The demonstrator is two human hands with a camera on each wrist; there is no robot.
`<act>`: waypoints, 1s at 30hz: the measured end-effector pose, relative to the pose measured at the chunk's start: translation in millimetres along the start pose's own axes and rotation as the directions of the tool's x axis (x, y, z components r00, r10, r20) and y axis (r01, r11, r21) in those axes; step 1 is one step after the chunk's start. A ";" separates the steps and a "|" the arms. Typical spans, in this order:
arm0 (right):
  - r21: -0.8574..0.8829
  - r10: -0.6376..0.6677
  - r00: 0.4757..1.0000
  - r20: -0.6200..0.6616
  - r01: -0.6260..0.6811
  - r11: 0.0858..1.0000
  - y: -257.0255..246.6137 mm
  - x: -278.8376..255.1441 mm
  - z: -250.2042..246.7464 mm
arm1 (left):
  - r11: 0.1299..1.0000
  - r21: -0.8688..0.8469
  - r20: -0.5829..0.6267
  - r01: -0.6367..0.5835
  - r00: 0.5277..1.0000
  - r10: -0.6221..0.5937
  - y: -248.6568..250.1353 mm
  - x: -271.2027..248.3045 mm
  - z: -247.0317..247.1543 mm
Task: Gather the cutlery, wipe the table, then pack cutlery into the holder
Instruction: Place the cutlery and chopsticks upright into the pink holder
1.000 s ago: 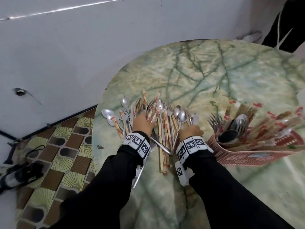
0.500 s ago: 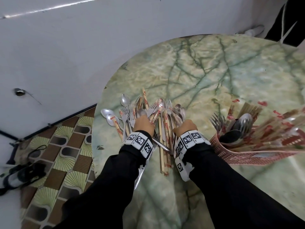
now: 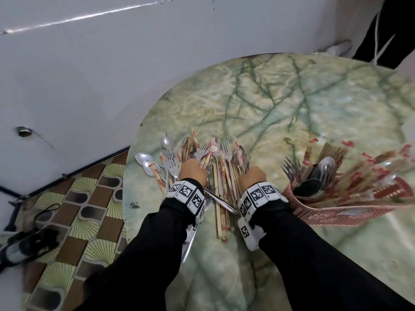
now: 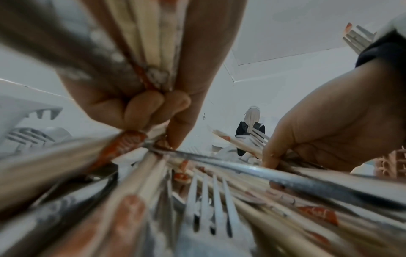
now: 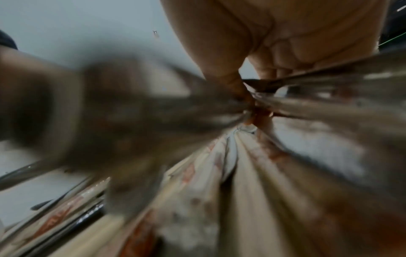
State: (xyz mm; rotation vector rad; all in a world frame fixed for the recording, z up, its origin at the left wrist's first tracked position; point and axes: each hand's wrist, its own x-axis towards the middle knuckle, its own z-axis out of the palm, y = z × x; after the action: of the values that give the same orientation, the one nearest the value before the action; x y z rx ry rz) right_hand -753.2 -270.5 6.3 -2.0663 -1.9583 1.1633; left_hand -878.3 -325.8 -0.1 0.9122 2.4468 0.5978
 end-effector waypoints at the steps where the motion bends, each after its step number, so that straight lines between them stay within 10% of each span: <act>1: -0.002 0.004 1.000 -0.005 -0.004 1.000 0.0 -0.6 -1.3 | 1.000 -0.005 -0.003 -0.006 1.000 0.006 0.4 -0.6 -0.1; 30: 0.202 -0.023 1.000 -0.010 0.025 0.979 -1.2 -13.1 -11.1 | 0.913 -0.306 -0.045 -0.270 0.962 0.270 33.8 -18.1 -26.8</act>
State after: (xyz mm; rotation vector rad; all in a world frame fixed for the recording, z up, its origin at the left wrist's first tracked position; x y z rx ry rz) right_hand -746.9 -276.9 20.9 -1.9371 -1.7735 1.2880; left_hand -864.3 -321.3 44.3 1.1207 2.1558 1.0474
